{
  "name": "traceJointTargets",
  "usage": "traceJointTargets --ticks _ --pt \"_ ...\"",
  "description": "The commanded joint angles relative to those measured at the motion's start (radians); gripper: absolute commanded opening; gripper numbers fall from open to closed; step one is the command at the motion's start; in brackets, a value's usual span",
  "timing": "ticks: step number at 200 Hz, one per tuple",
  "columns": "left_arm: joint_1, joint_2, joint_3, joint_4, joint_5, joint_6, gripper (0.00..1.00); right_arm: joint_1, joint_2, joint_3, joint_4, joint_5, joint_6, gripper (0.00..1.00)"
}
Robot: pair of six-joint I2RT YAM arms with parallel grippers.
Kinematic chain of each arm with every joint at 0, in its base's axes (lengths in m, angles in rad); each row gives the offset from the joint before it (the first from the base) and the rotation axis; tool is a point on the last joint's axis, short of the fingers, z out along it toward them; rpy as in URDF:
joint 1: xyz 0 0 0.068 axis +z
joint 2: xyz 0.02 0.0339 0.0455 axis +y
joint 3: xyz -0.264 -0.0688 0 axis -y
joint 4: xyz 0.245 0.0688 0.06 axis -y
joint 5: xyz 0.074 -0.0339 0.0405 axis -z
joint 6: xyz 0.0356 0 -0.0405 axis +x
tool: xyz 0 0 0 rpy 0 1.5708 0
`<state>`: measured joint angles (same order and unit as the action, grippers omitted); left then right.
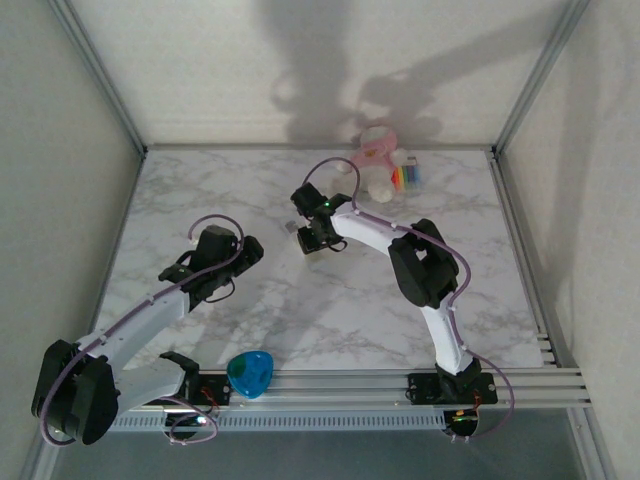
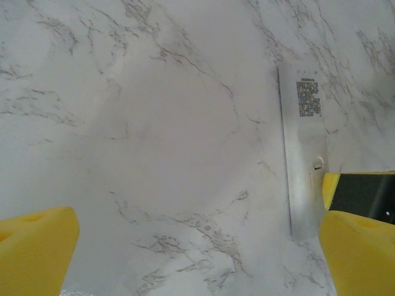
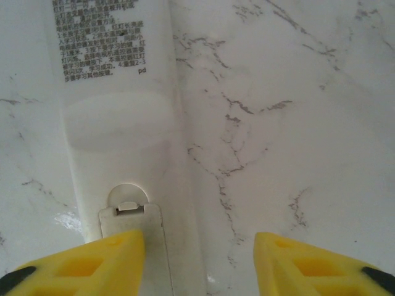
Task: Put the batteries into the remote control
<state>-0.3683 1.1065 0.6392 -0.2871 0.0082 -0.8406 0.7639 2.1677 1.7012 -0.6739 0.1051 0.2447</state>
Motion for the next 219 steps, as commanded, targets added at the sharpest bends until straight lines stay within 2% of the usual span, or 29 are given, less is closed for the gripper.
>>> traceJointTargets --ticks 1,24,86,131,145,187,219 --pt "0.011 0.004 0.021 0.006 -0.021 0.008 1.00 0.003 -0.065 -0.016 -0.012 -0.002 -0.017 0.58" --pt "0.011 0.005 0.032 0.008 -0.031 0.010 0.99 0.016 -0.090 -0.047 -0.004 -0.013 -0.022 0.66" --pt "0.011 0.019 0.054 0.002 -0.028 0.021 1.00 0.062 -0.108 -0.187 0.073 -0.029 -0.001 0.67" --pt "0.011 0.027 0.068 -0.008 -0.028 0.021 1.00 0.071 -0.076 -0.202 0.086 -0.024 0.016 0.67" --pt "0.011 0.023 0.071 -0.014 -0.033 0.018 1.00 0.072 -0.069 -0.202 0.088 -0.023 0.014 0.65" --pt "0.014 0.012 0.081 -0.014 -0.033 0.001 1.00 0.072 -0.070 -0.207 0.095 -0.040 0.018 0.42" --pt "0.022 0.006 0.103 0.022 0.019 -0.007 1.00 0.071 -0.109 -0.189 0.087 -0.072 0.045 0.40"
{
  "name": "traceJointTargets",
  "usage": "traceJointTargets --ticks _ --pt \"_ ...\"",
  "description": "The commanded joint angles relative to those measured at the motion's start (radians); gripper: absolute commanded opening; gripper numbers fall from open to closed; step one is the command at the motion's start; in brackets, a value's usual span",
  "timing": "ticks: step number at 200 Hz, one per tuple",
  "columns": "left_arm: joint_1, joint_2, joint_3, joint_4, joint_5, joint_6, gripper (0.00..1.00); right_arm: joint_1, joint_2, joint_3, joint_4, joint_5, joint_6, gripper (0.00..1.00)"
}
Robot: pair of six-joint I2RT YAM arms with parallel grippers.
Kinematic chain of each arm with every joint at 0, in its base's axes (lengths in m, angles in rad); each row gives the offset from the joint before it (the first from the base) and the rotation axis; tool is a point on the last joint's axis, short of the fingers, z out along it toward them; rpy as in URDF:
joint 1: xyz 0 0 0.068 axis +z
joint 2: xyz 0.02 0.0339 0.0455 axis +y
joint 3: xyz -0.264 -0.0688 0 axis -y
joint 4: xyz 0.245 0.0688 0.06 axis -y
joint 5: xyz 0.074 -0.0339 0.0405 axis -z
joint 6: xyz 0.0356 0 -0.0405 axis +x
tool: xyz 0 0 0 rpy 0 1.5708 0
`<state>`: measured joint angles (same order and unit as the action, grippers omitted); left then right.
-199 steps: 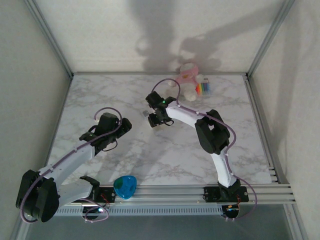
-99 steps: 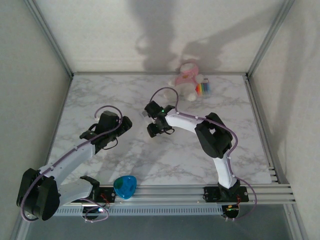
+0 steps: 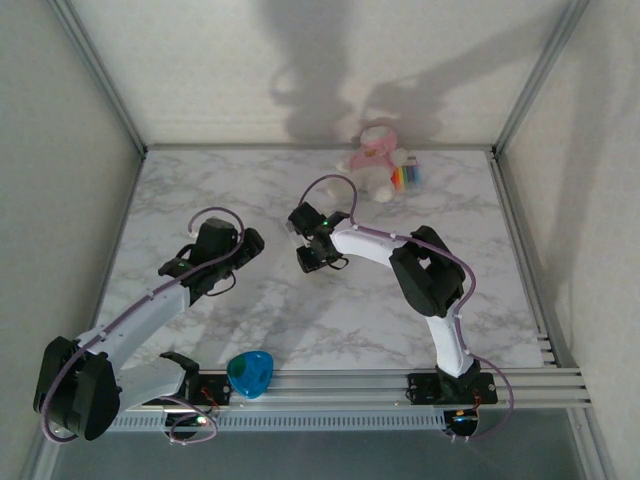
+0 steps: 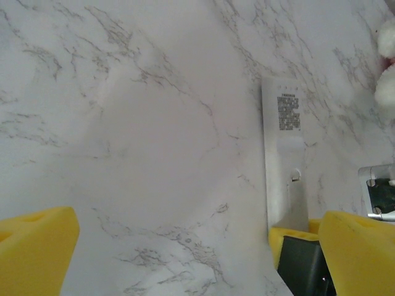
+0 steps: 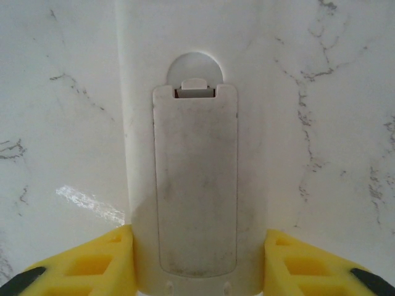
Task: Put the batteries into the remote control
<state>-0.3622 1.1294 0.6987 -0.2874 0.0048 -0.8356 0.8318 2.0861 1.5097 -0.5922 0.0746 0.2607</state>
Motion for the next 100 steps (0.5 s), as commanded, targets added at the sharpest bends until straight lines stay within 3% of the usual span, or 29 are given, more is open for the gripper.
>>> traceJointTargets --ticks 1,31,100 --pt "0.016 -0.017 0.043 0.025 0.025 -0.013 1.00 0.003 -0.029 0.004 0.004 -0.043 0.030 0.40" --pt "0.041 -0.010 0.071 0.084 0.113 -0.030 1.00 -0.016 -0.087 0.042 -0.006 -0.117 0.078 0.37" --pt "0.139 0.020 0.127 0.360 0.419 -0.159 1.00 -0.135 -0.289 0.032 0.088 -0.434 0.265 0.36"
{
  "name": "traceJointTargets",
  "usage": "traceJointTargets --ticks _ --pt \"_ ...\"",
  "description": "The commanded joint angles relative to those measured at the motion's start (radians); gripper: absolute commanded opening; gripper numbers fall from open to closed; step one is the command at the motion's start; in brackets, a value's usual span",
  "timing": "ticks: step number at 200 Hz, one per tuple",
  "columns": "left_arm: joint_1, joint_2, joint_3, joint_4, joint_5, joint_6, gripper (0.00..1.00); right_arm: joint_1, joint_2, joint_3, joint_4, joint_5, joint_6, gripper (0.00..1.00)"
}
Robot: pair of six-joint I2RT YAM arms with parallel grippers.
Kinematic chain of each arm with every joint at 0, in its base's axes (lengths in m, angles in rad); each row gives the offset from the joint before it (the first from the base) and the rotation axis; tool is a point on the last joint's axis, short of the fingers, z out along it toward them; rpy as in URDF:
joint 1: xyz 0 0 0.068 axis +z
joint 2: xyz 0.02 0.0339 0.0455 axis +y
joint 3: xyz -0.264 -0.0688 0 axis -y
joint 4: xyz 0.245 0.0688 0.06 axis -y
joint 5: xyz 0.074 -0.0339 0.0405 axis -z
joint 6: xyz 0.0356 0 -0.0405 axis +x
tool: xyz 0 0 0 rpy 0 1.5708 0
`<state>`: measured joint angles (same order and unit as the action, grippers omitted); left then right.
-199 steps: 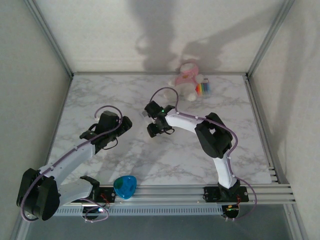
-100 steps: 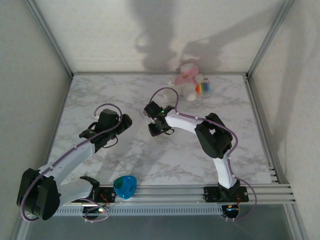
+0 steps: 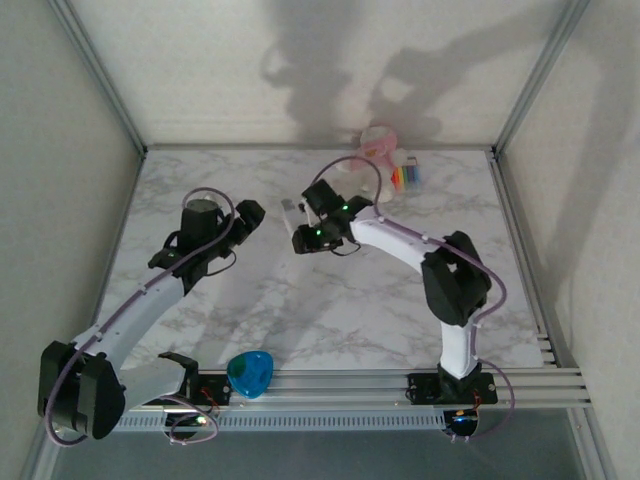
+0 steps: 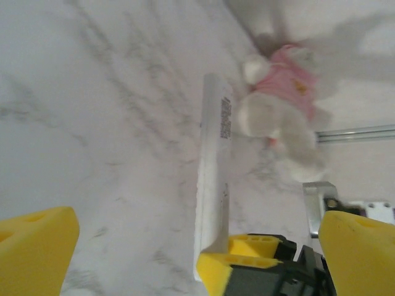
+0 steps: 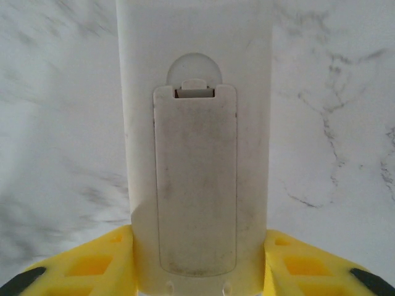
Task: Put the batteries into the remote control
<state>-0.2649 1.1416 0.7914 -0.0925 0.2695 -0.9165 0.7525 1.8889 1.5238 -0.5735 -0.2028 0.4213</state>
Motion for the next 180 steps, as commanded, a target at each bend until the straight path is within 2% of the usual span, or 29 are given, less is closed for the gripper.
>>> traceJointTargets --ticks 1,45,86,123,156,180 --pt "0.044 0.009 0.034 0.173 0.159 -0.082 0.99 -0.057 -0.096 0.017 0.072 -0.162 0.108 0.36" --pt "0.068 0.057 0.077 0.430 0.295 -0.184 1.00 -0.124 -0.202 0.000 0.213 -0.376 0.252 0.36" --pt "0.067 0.132 0.097 0.772 0.407 -0.355 0.99 -0.179 -0.265 -0.016 0.405 -0.531 0.434 0.37" --pt "0.054 0.193 0.166 0.870 0.449 -0.405 0.97 -0.214 -0.293 -0.035 0.591 -0.617 0.599 0.36" --pt "0.007 0.265 0.227 0.994 0.490 -0.487 0.93 -0.220 -0.293 -0.008 0.636 -0.660 0.651 0.36" --pt "-0.032 0.304 0.293 0.953 0.504 -0.463 0.91 -0.219 -0.295 -0.013 0.689 -0.677 0.694 0.36"
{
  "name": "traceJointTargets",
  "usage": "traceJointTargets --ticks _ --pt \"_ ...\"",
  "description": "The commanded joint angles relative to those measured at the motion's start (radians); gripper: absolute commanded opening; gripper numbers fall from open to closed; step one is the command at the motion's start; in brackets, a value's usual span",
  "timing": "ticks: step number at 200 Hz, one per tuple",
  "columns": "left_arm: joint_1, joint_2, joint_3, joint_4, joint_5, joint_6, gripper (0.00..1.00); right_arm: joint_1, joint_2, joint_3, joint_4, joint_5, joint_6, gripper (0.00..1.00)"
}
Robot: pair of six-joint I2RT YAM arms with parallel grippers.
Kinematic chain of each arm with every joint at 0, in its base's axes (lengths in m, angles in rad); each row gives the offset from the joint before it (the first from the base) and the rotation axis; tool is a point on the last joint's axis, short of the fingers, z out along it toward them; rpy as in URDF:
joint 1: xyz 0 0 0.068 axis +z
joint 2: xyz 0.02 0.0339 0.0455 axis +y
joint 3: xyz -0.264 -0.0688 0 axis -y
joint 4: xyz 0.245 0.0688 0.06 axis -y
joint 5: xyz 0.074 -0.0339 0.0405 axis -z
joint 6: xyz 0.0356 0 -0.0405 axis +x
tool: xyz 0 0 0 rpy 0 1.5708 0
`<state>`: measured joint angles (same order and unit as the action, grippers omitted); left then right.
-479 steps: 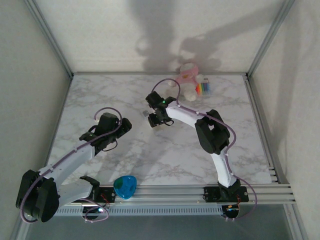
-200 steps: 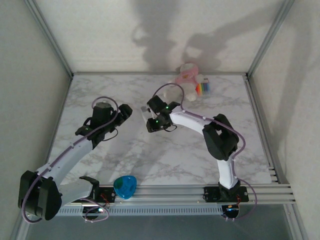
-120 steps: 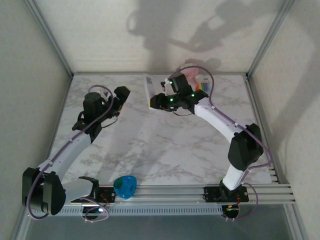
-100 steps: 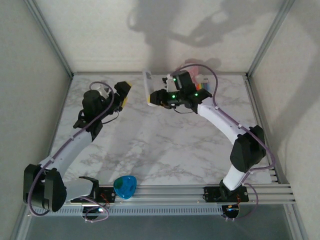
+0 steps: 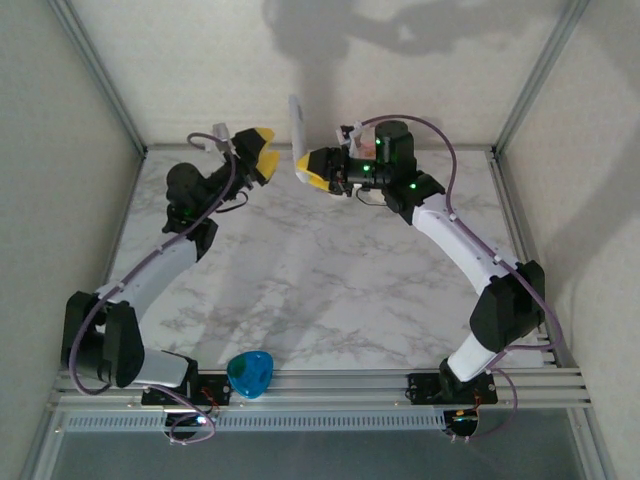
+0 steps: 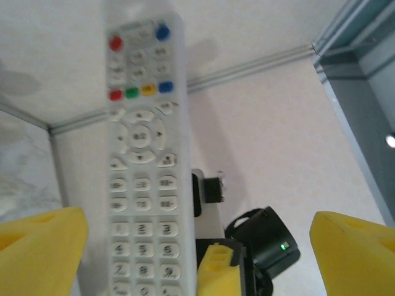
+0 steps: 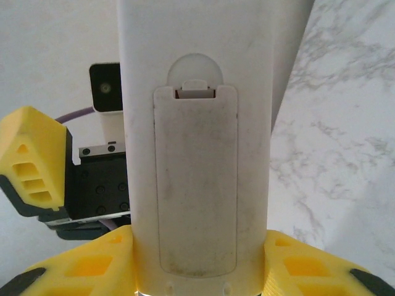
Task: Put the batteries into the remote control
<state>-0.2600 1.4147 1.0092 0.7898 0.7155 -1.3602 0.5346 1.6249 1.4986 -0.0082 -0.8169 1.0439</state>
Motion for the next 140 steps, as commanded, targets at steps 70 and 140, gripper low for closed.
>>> traceJointTargets --ticks 70,140 --pt "-0.053 0.070 0.103 0.066 0.035 -0.009 0.87 -0.002 -0.046 -0.002 0.189 -0.092 0.114 0.35" --pt "-0.069 0.105 0.138 0.078 0.040 -0.021 0.81 -0.002 -0.043 -0.023 0.247 -0.119 0.146 0.35"
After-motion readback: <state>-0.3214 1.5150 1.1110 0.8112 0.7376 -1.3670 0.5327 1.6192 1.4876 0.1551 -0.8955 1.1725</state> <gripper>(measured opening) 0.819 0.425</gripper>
